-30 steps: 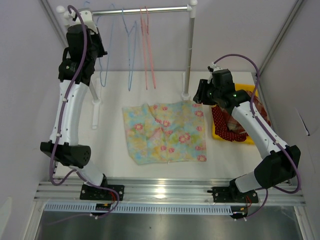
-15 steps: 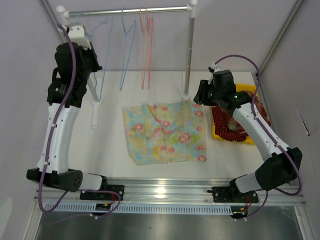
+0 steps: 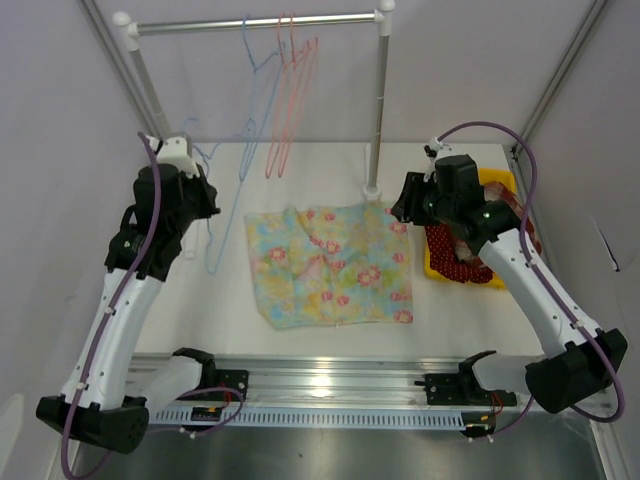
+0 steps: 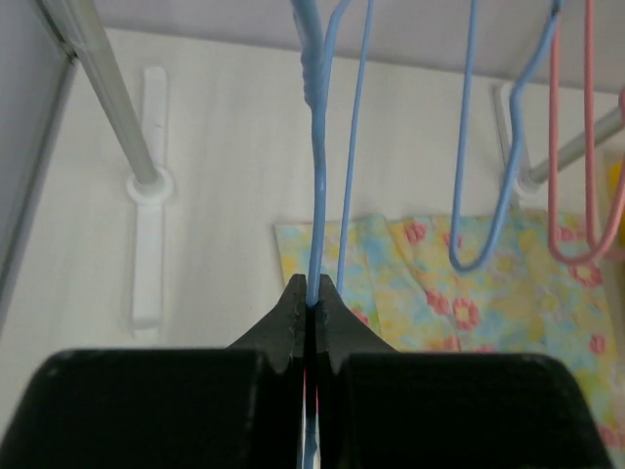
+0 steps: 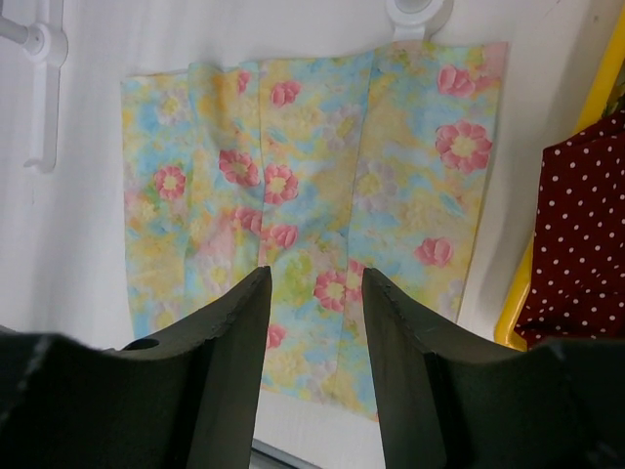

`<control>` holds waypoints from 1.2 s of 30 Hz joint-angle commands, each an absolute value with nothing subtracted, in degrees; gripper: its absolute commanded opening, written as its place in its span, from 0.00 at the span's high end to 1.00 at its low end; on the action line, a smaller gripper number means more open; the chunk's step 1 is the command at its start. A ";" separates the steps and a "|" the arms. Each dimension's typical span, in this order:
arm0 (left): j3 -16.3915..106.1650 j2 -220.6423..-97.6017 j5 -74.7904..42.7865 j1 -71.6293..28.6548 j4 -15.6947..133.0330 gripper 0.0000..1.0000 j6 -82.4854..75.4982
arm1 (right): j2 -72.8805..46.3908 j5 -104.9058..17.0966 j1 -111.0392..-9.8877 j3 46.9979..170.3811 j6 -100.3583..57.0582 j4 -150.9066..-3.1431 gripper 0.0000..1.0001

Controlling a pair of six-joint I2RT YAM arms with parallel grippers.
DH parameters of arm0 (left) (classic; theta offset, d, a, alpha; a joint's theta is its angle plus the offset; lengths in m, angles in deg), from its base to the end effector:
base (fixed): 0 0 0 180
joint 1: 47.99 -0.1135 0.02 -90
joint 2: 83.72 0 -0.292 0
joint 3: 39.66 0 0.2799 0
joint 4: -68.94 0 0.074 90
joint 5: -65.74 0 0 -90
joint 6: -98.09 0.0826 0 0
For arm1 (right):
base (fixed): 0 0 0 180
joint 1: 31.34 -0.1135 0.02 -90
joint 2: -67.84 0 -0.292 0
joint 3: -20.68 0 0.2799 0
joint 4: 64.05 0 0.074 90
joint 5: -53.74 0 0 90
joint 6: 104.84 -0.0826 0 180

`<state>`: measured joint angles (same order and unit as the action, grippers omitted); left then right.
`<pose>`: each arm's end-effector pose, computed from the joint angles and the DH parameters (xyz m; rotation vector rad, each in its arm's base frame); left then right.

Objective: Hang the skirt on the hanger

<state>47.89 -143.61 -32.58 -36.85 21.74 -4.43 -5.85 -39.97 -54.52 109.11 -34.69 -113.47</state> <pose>0.2654 -0.0401 0.4439 -0.1210 1.9067 -0.1404 0.3080 0.1377 0.3760 -0.1021 2.2157 0.4931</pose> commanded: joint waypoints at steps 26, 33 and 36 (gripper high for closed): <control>19.56 -144.35 -7.04 1.40 38.98 1.00 -13.27 | 9.56 -29.67 -64.03 89.05 -42.69 -120.38 0.52; 17.29 -151.65 -7.04 6.86 46.80 1.00 -15.20 | 12.89 -26.96 -68.95 83.44 -47.08 -121.34 0.53; 16.23 -153.58 -7.65 6.86 49.35 1.00 -15.38 | 15.97 -26.77 -70.80 79.39 -50.33 -121.25 0.54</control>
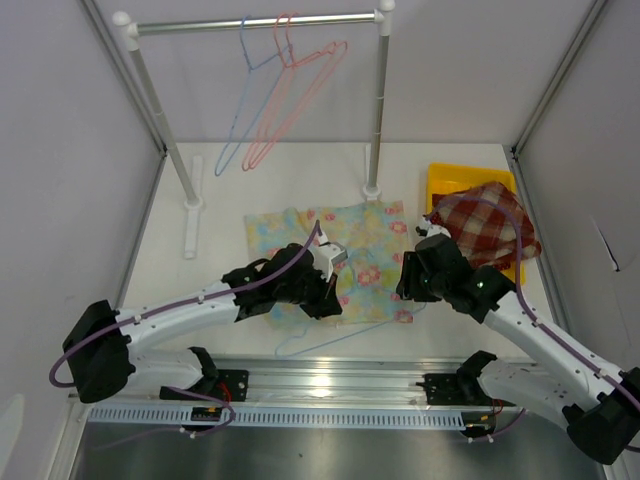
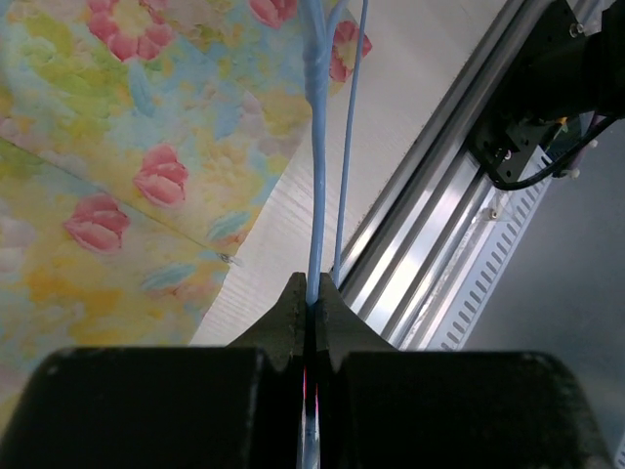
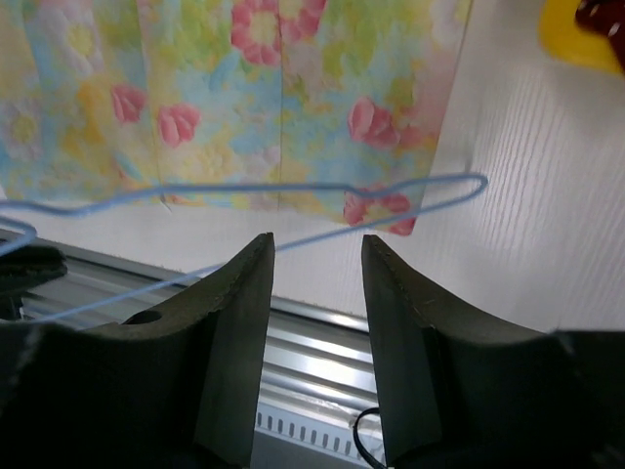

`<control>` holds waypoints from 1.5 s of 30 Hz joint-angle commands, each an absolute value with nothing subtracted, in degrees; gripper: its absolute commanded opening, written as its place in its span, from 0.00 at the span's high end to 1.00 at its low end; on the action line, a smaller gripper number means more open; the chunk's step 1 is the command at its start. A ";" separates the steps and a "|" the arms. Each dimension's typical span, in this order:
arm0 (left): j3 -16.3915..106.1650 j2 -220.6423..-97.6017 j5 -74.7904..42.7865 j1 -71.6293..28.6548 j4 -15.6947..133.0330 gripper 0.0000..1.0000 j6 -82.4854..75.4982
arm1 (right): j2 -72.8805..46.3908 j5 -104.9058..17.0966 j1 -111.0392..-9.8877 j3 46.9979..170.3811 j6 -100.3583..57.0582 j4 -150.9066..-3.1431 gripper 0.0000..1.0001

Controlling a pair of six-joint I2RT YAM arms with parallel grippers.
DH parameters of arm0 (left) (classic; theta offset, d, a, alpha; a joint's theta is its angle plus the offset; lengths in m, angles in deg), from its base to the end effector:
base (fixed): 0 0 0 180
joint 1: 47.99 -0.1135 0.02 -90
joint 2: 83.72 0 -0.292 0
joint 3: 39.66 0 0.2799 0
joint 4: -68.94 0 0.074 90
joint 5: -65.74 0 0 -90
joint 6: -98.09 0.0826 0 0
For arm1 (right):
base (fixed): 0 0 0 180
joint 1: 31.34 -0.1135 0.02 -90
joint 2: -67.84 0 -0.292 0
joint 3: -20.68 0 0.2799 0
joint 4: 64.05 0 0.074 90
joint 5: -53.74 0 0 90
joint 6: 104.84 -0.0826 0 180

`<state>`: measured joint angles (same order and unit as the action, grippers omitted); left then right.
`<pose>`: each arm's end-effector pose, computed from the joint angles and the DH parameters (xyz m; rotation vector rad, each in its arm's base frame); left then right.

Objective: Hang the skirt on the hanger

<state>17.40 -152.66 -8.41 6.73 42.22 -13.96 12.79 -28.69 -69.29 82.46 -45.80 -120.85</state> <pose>0.1600 -0.2652 0.2326 0.8355 2.2748 -0.9864 0.1886 0.1333 0.2661 -0.0913 2.4688 0.3729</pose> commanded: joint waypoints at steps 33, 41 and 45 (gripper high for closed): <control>9.10 -162.64 -7.03 6.77 61.58 1.00 -16.61 | 11.59 -22.11 -74.75 61.44 -61.33 -107.63 0.46; 8.84 -163.52 -7.21 5.63 62.45 1.00 -16.08 | 9.04 -21.76 -74.75 59.08 -61.68 -103.42 0.43; 9.02 -163.78 -7.04 4.93 62.45 1.00 -15.47 | 8.51 -20.45 -74.75 58.46 -61.94 -101.48 0.44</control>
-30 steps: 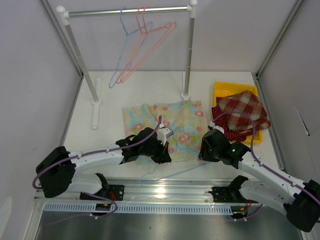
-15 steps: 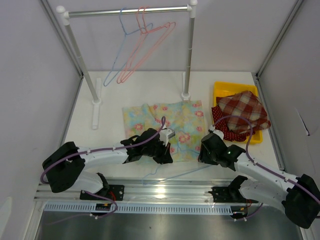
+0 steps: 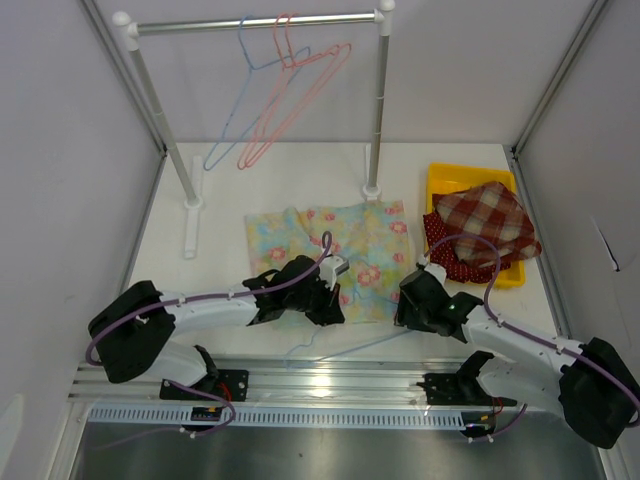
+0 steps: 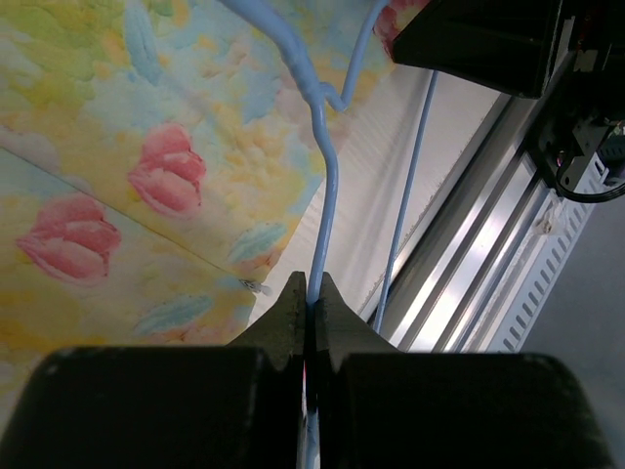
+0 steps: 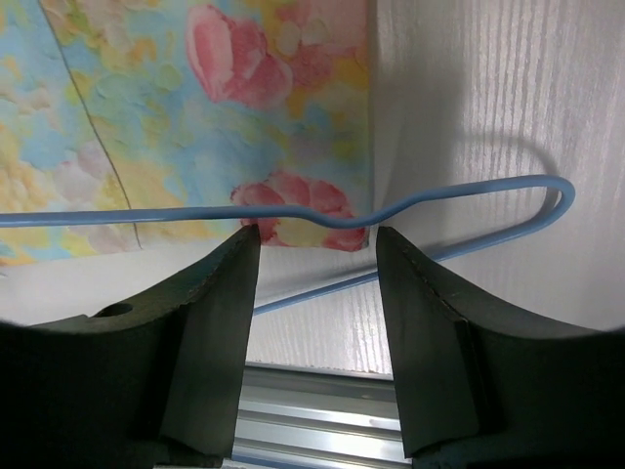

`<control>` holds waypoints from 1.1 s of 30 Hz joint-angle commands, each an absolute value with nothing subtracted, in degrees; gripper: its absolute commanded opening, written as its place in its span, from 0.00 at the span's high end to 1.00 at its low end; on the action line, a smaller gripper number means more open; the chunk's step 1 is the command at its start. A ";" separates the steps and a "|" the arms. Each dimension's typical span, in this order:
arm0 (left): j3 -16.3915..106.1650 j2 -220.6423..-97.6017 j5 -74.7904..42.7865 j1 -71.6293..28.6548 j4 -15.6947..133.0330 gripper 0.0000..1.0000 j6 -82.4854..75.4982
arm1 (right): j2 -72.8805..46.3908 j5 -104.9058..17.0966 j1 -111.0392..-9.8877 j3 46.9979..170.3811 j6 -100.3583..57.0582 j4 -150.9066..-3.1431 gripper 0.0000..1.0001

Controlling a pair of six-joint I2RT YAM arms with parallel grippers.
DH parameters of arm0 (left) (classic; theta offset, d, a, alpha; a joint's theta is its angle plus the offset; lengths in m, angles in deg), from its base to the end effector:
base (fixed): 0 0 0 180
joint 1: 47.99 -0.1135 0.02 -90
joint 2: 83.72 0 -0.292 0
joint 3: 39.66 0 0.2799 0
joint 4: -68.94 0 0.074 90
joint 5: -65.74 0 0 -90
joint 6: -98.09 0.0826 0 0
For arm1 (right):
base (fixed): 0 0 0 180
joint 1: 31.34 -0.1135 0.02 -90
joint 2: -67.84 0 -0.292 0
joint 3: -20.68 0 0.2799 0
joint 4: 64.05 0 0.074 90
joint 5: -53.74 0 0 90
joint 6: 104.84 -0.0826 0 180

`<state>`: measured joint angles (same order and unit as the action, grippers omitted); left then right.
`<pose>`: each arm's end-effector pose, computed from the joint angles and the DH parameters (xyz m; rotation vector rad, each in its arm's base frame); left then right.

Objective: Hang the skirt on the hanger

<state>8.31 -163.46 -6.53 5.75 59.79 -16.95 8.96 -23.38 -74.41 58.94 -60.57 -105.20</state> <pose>0.1698 -0.2740 0.1535 0.7842 2.3542 -1.0155 0.1617 0.1260 0.1288 0.1354 2.6224 0.2501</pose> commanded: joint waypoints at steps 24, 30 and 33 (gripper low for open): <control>6.82 -166.16 -15.03 2.46 69.75 1.00 -13.71 | 6.58 -18.34 -72.39 81.21 -55.09 -115.88 0.90; 6.91 -166.68 -18.20 1.67 69.22 1.00 -12.22 | 8.42 -19.21 -67.12 84.64 -52.64 -119.93 0.90; 6.12 -166.33 -19.43 0.71 69.57 1.00 -12.30 | 9.47 -20.44 -63.43 86.40 -50.70 -121.69 0.90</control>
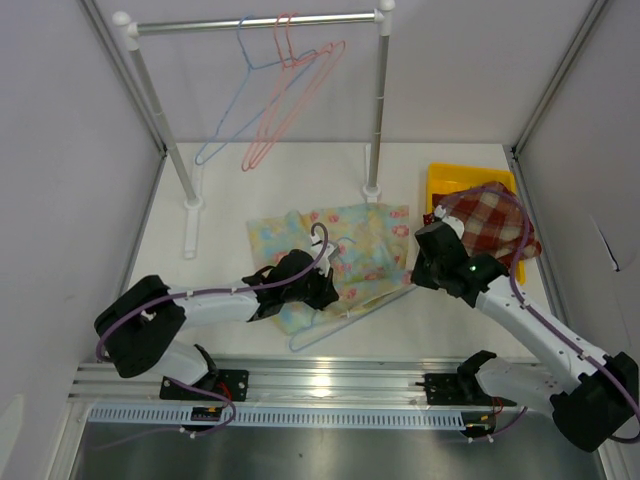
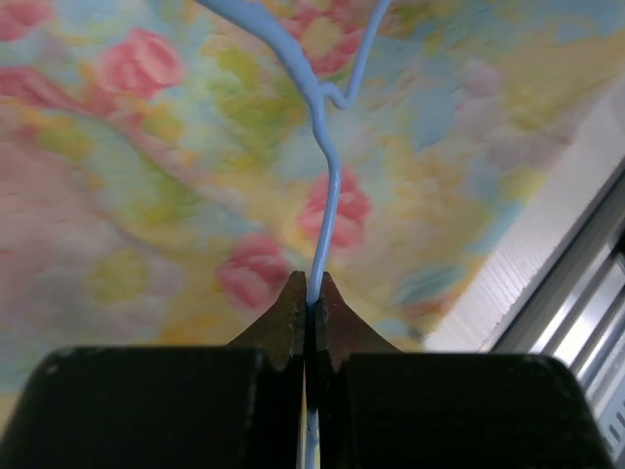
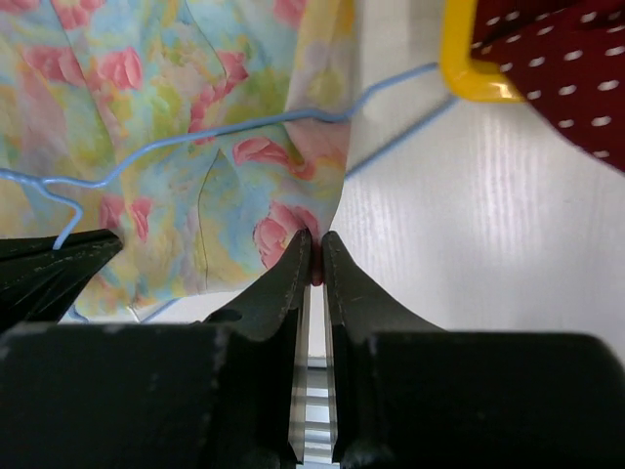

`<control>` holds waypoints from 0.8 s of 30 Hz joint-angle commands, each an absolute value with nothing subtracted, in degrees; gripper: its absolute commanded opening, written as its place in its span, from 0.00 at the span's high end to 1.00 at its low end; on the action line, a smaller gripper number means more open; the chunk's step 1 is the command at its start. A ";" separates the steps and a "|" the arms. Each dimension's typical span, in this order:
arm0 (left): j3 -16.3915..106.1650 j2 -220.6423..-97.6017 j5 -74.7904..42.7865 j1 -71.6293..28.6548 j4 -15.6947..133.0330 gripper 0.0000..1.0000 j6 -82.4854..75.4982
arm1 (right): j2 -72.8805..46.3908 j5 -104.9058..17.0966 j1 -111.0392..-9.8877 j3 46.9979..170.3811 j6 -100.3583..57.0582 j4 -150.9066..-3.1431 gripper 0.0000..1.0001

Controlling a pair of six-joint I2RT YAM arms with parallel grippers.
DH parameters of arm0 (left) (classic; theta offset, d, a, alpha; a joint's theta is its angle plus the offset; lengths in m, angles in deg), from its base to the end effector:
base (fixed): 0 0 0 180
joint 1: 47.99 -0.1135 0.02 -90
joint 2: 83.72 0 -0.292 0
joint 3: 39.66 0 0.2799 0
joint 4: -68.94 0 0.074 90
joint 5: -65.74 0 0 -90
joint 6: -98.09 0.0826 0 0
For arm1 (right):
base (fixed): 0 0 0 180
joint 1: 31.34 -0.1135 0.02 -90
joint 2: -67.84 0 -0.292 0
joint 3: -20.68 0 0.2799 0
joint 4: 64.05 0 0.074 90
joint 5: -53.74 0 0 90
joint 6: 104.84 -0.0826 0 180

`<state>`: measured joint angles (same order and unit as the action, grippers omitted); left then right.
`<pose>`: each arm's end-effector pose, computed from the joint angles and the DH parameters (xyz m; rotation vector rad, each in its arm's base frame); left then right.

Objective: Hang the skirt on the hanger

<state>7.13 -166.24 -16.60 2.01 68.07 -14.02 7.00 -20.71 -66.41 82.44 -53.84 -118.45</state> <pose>0.2065 -0.2632 0.1466 0.6389 2.2467 -0.8174 0.2165 0.1249 0.2496 0.1956 2.4615 0.2213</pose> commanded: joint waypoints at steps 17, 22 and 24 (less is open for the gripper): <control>2.07 -162.11 -22.42 -4.13 69.31 1.00 -12.83 | 9.04 -25.63 -49.53 90.09 -45.16 -124.07 0.90; 3.56 -162.64 -23.21 -4.39 69.22 1.00 -12.66 | 7.63 -25.98 -49.27 92.64 -44.46 -124.68 0.90; 4.27 -162.91 -23.73 -4.39 68.17 1.00 -12.48 | 6.93 -26.07 -49.18 93.60 -44.11 -124.86 0.90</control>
<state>2.50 -163.57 -21.26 -3.74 68.82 -13.87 7.61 -26.53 -49.71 89.79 -45.91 -124.79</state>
